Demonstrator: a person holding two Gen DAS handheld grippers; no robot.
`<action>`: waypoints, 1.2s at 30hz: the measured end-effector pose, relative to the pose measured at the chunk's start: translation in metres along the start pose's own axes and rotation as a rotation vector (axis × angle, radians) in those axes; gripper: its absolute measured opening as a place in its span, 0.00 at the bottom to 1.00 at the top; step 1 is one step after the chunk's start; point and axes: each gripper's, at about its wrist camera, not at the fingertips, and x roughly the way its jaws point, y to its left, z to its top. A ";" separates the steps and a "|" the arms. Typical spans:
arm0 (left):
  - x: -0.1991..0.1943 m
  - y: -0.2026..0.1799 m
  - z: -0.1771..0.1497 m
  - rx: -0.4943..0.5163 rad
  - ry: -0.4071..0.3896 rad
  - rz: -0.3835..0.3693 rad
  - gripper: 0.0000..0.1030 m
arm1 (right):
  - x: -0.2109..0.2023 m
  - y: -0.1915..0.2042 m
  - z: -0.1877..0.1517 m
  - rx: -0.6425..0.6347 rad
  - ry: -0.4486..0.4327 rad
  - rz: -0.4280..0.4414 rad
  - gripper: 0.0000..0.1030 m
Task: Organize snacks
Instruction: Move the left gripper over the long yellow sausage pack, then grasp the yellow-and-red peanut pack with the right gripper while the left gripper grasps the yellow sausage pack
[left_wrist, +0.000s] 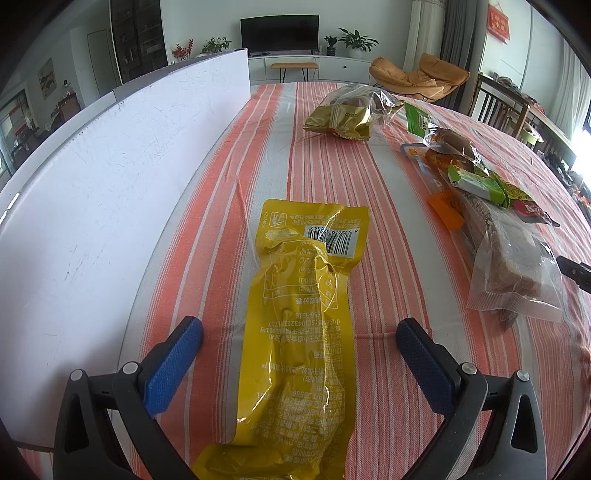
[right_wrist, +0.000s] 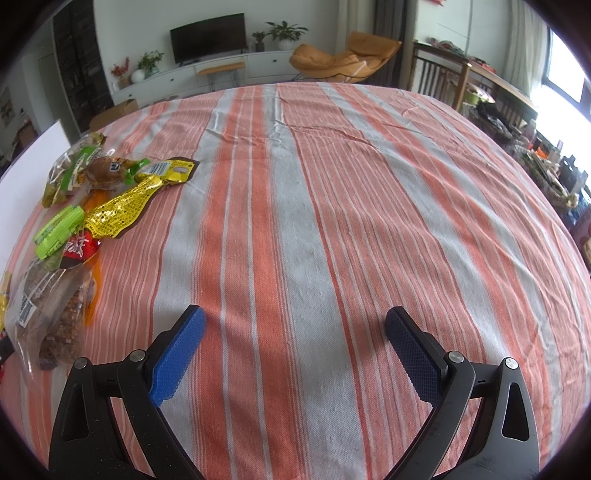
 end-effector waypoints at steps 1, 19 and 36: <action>0.000 0.000 0.000 0.000 0.000 0.000 1.00 | 0.001 -0.002 0.004 -0.024 0.023 0.020 0.96; 0.002 0.000 0.002 0.000 -0.001 -0.001 1.00 | 0.063 0.093 0.129 0.123 0.399 0.266 0.93; 0.003 0.000 0.003 0.000 -0.001 -0.001 1.00 | 0.058 0.099 0.117 0.064 0.397 0.205 0.53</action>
